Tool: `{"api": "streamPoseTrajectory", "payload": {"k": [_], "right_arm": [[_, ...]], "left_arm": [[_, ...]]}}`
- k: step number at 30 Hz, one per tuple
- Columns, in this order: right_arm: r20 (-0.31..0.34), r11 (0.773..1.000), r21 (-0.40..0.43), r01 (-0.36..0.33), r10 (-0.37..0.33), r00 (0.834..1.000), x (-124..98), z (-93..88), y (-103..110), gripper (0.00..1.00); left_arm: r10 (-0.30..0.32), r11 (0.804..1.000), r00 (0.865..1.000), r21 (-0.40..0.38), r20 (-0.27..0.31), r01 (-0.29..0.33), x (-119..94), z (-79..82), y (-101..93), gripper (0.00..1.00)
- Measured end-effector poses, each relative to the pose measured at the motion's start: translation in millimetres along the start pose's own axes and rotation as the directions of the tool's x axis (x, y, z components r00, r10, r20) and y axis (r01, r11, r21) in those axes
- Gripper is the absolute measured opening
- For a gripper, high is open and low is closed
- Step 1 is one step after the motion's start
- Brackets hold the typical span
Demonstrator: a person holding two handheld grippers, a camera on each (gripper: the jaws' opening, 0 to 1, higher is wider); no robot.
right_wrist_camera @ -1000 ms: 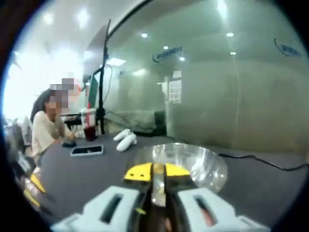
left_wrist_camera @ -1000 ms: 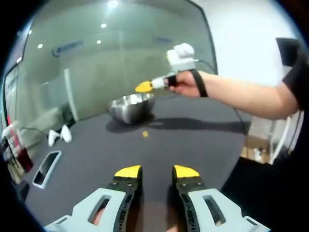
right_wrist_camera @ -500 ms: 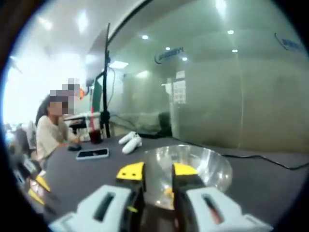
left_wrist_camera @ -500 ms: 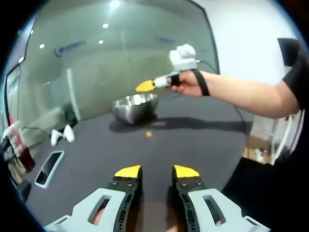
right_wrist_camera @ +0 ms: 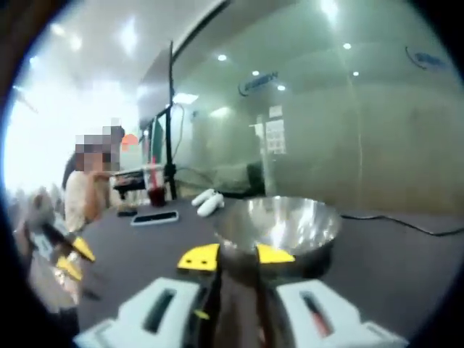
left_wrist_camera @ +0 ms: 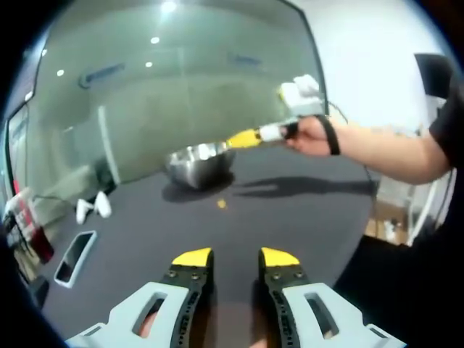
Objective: Pick up the QQ candy scattered on the table and place it into the stainless steel bowl on the table
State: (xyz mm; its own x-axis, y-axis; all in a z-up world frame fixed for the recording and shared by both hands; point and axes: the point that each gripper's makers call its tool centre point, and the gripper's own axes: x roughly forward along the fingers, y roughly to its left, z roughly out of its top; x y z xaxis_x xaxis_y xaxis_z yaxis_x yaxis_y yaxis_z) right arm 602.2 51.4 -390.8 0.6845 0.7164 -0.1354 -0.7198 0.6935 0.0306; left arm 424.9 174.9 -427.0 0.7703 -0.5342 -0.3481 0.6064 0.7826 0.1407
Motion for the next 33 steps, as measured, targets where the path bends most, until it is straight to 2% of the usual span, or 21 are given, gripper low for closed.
{"api": "streamPoseTrajectory", "payload": {"k": [2,5,10,14,18,21,25,33], "right_arm": [[-0.013,1.0,-0.014,-0.01,0.009,1.0,-15.6,-14.4,4.4,0.2],[-0.027,1.0,-0.03,-0.005,0.004,1.0,-34.2,-32.9,-1.6,0.2],[-0.039,1.0,-0.024,-0.017,0.016,0.999,-63.4,-53.1,-8.1,0.2],[-0.05,1.0,-0.018,-0.023,0.022,0.998,-75.1,-62.5,-3.6,0.2],[-0.075,0.998,-0.032,-0.045,0.043,0.996,-73.1,-70.8,9.6,0.2],[-0.099,0.994,-0.074,-0.076,0.068,0.993,-67.3,-75.3,24.0,0.2],[-0.136,0.991,-0.074,-0.113,0.103,0.985,-56.7,-81.7,37.1,0.2],[-0.155,0.984,-0.094,-0.15,0.134,0.979,-26.0,-74.4,50.5,0.2]], "left_arm": [[-0.001,1.0,1.0,0.002,0.0,0.001,-0.4,0.3,-0.2,0.27],[-0.002,1.0,1.0,0.002,-0.004,0.002,-0.4,-0.6,0.2,0.27],[-0.011,1.0,1.0,0.007,-0.007,0.011,1.6,-0.1,-3.0,0.27],[-0.013,1.0,1.0,0.007,-0.011,0.013,4.1,-0.8,-4.0,0.27],[-0.013,1.0,1.0,0.004,-0.011,0.013,5.3,-1.6,-5.0,0.27],[-0.017,1.0,1.0,0.008,-0.01,0.017,4.9,-0.8,-7.1,0.27],[-0.014,1.0,1.0,0.008,-0.014,0.014,3.1,-2.4,-5.9,0.27],[-0.01,1.0,1.0,0.0,-0.015,0.01,1.7,-6.3,-3.9,0.27]]}}
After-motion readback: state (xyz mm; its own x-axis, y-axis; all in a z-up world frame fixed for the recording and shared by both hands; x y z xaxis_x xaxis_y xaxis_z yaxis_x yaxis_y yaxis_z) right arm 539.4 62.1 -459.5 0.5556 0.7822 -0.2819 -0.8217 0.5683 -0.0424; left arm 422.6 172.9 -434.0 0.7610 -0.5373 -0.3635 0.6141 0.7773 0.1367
